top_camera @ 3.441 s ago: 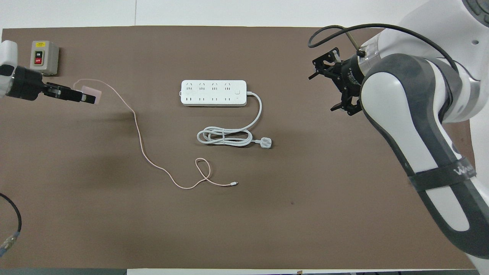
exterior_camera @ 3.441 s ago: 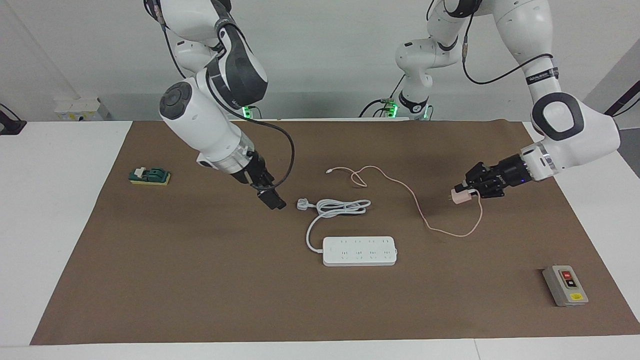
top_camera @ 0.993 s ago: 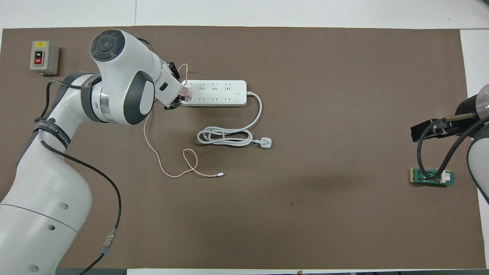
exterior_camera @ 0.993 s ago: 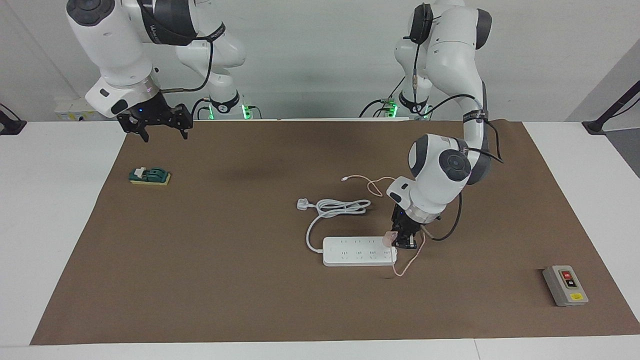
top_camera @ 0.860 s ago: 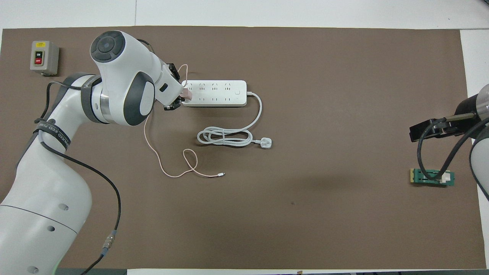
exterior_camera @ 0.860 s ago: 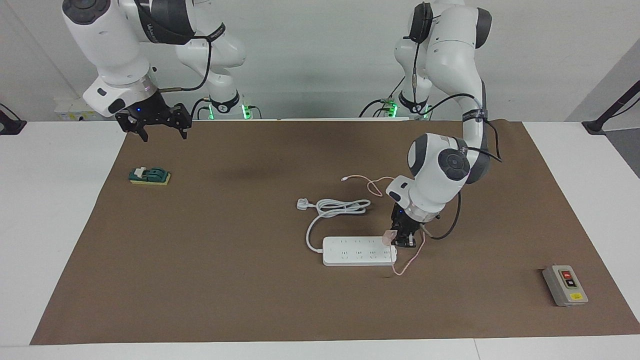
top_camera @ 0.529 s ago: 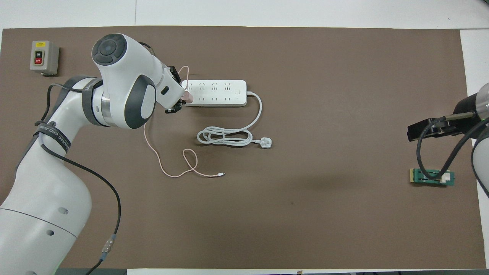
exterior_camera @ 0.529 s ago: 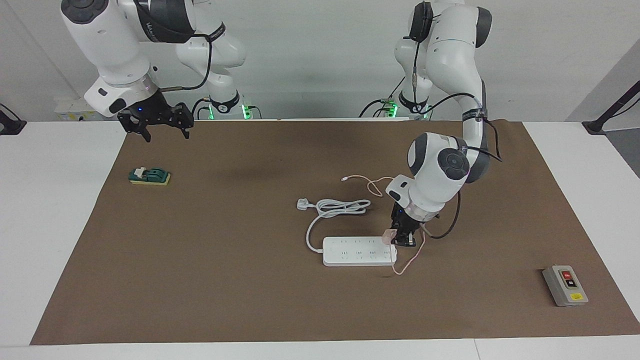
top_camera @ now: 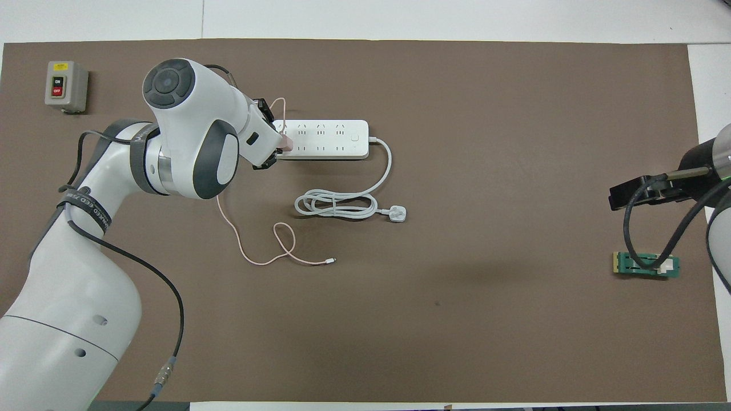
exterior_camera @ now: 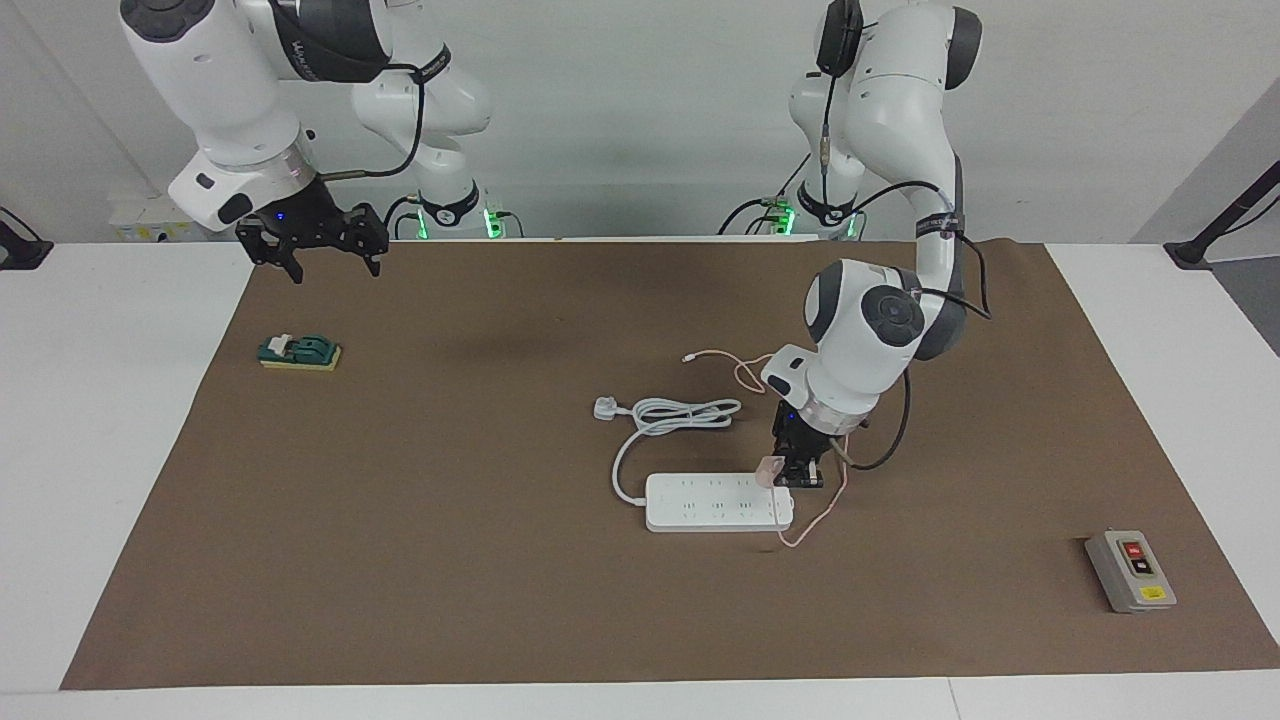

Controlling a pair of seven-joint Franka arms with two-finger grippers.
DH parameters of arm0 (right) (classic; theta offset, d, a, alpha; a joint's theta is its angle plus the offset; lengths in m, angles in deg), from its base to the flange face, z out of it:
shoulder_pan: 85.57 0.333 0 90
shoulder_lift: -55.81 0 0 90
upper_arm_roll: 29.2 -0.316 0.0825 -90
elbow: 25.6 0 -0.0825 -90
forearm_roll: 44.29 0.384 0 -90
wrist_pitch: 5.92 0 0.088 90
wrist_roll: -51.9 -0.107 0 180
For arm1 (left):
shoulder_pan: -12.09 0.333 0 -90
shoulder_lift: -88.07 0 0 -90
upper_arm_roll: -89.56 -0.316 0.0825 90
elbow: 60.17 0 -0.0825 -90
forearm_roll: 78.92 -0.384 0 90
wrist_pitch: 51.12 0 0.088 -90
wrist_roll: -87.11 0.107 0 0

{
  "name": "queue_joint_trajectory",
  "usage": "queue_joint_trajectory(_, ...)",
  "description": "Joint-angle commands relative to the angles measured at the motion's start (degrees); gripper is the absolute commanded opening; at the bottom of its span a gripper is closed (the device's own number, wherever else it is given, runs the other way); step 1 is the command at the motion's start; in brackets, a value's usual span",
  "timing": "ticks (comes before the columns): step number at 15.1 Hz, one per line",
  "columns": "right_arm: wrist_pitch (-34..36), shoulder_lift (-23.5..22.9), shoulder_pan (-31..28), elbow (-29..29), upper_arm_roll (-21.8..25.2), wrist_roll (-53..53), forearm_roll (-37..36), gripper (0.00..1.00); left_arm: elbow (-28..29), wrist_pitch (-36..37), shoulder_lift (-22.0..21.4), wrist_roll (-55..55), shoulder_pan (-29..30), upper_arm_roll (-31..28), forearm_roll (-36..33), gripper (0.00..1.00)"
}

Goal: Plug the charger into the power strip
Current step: 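Align the charger prongs with the power strip socket using the left gripper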

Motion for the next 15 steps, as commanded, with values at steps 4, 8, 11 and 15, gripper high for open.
queue_joint_trajectory(4, -0.33, 0.30, -0.70, 0.23, -0.89, -0.40, 1.08, 1.00, 2.82, -1.41, -1.27, -0.84, -0.51, -1.03, -1.31, 0.04)
queue_joint_trajectory(8, -0.16, 0.74, -0.61, 0.23, -0.98, -0.49, 1.08, 1.00, 2.56, 0.62, -1.28, -1.10, -0.94, -1.12, -2.90, 0.03)
queue_joint_trajectory(11, -0.07, 0.74, -0.44, 0.23, -0.98, -0.49, 1.08, 1.00, 3.08, 0.88, -1.45, -1.28, -1.21, -1.12, -2.99, 0.03)
queue_joint_trajectory(15, -0.07, 0.91, -0.35, 0.23, -1.42, -0.49, 1.08, 1.00, 4.14, 1.67, -2.15, -2.33, -2.00, -1.12, -3.07, 0.03)
